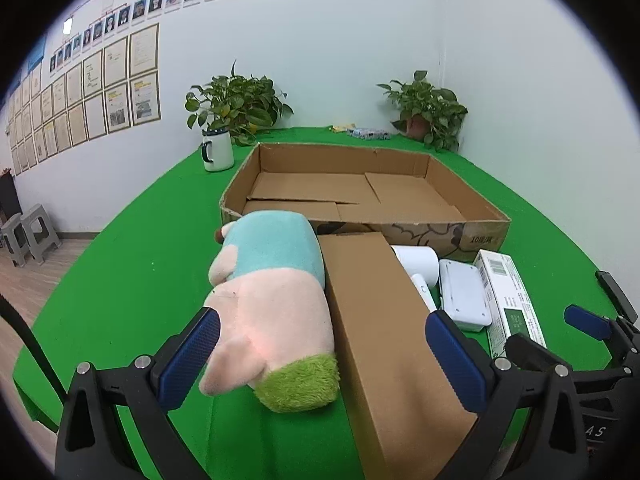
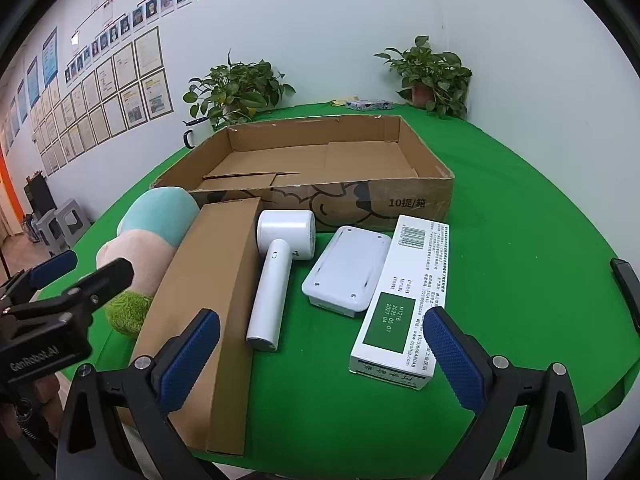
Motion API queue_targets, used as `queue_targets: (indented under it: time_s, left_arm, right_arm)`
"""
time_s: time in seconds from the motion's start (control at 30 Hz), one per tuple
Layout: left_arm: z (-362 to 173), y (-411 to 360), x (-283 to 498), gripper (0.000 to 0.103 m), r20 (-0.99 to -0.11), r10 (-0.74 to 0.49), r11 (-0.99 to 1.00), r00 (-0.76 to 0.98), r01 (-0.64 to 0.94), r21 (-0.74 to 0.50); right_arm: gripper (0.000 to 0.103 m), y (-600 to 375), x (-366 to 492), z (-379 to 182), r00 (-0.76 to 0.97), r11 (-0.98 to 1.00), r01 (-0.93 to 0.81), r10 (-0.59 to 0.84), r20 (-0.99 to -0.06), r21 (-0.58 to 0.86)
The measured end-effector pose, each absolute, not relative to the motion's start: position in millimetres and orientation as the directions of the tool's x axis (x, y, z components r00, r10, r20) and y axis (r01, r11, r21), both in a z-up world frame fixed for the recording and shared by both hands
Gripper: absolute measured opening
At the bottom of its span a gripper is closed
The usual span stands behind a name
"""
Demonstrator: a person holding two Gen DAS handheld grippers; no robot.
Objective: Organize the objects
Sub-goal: 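Move the left gripper to the pink-and-teal plush pig and close on it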
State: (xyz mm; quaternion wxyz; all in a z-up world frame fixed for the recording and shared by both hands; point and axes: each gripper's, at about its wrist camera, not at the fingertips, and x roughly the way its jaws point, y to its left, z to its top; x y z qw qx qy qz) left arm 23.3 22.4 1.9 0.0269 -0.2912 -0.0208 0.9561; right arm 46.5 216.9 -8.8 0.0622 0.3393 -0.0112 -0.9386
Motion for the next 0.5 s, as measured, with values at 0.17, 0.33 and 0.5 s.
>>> queue_targets:
  time_s: [0.17, 0.33, 0.5]
  left_arm:
    - [5.9, 22.4, 24.0, 0.102, -0.549, 0.031, -0.999, -0.836, -0.022, -0.024]
    - [8.4, 22.6, 27.8, 0.102, -0.519, 0.011, -1.000, -0.855, -0.001, -0.020]
    - [11.1, 18.5, 28.9, 0.102, -0.509, -0.028, -0.997, -0.860, 0.060, -0.047]
  right_arm:
    - [0.102, 216.2, 44.9, -8.6, -0.761, -0.989, 0.124, -0.147, -0.632, 0.080]
    - [0.102, 213.5, 41.3, -9.1, -0.753, -0.982, 0.150, -0.187, -0.631, 0.112]
    - [0.102, 209.5, 38.6, -7.7, -0.740, -0.974, 0.178, -0.228, -0.632, 0.142]
